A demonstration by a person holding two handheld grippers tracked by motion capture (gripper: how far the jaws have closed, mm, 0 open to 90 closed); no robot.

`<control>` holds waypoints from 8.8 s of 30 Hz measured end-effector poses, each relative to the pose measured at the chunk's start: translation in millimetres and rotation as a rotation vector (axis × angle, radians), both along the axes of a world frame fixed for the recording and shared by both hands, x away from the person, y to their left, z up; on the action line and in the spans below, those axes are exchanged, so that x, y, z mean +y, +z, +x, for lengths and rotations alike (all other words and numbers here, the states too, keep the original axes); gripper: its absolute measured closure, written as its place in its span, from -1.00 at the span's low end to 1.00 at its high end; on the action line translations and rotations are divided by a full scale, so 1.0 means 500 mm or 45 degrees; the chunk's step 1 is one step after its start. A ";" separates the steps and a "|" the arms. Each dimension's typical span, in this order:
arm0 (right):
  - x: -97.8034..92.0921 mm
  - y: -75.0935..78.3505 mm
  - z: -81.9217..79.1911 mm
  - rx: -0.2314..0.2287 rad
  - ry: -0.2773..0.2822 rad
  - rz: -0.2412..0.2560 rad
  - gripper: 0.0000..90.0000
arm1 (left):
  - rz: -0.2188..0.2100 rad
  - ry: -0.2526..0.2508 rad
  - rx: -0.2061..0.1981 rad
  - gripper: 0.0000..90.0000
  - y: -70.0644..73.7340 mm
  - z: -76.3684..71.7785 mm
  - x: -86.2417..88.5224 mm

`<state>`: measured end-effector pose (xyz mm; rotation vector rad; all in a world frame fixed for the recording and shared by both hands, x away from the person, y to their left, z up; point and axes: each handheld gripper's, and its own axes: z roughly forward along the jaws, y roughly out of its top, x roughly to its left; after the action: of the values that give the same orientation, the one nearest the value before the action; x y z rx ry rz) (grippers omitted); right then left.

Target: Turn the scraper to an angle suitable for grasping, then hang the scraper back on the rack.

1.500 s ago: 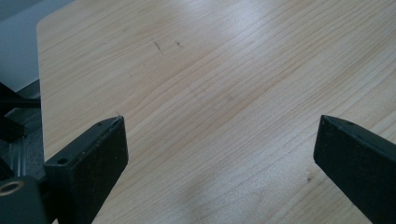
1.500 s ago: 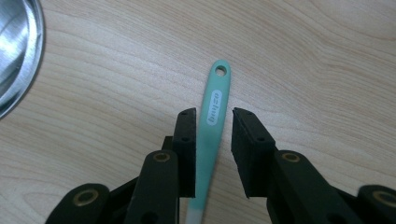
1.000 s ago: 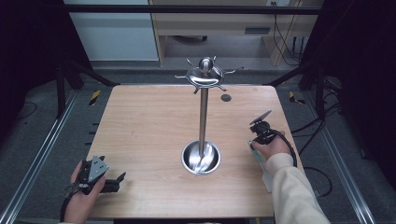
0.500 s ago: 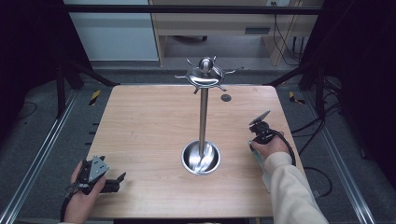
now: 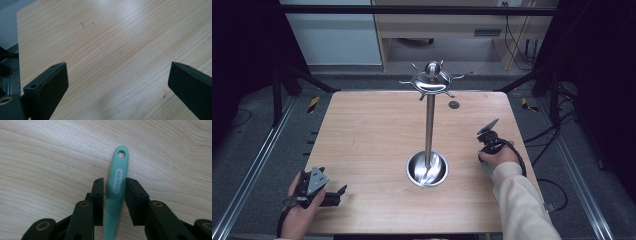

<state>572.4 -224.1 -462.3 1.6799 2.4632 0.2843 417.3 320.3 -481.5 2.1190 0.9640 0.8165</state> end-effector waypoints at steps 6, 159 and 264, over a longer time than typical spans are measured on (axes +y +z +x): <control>0.001 -0.002 0.002 0.007 0.000 0.001 0.55 | 0.000 0.000 0.000 -0.94 0.000 0.001 0.000; 0.079 0.441 -0.248 -0.876 0.416 0.428 0.65 | 0.017 -0.019 0.012 -0.94 -0.003 0.002 -0.002; 0.151 0.532 -0.296 -1.101 0.568 0.525 0.65 | 0.028 -0.033 0.018 -0.94 -0.003 0.003 -0.004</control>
<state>424.3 -148.4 -196.2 0.7638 2.0966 1.3179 418.9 318.2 -483.1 2.1539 0.9371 0.8036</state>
